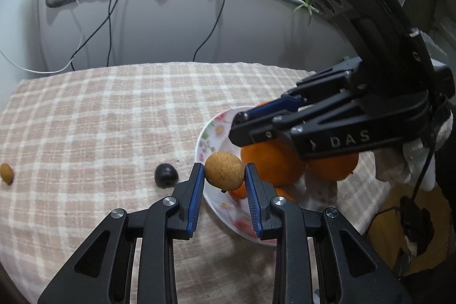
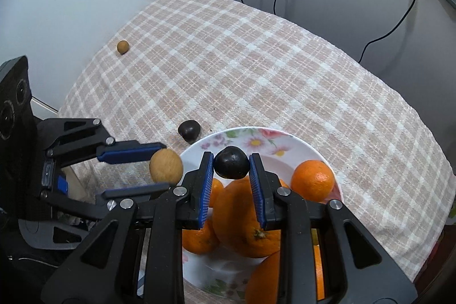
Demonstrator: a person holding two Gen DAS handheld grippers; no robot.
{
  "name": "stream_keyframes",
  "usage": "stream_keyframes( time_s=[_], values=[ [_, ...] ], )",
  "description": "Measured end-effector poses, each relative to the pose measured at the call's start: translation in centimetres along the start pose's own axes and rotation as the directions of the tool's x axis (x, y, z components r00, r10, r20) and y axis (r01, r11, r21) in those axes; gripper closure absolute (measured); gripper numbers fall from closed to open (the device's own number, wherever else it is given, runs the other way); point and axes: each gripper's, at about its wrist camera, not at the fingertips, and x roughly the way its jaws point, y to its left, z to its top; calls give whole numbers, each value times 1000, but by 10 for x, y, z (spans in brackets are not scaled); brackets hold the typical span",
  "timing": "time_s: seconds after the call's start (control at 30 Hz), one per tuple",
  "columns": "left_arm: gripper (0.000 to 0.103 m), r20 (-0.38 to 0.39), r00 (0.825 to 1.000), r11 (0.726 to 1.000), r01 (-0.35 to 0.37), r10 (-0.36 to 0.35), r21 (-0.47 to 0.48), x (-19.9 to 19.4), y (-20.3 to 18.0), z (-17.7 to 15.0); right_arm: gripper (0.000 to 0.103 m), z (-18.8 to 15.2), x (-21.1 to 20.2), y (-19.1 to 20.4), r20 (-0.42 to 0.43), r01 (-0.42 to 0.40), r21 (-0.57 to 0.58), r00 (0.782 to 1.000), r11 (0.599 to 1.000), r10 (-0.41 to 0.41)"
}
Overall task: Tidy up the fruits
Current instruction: 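Carry the brown fruit in the left gripper while the right carries the plum over the plate, then open the left gripper over the plate while the right releases the plum there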
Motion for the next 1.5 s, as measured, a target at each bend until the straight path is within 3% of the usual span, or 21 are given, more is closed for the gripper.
stream_keyframes(
  time_s=[1.5],
  values=[
    [75, -29, 999, 999, -13, 14, 51, 4, -14, -9, 76, -1, 8, -3, -15, 32, 23, 999, 999, -32]
  ],
)
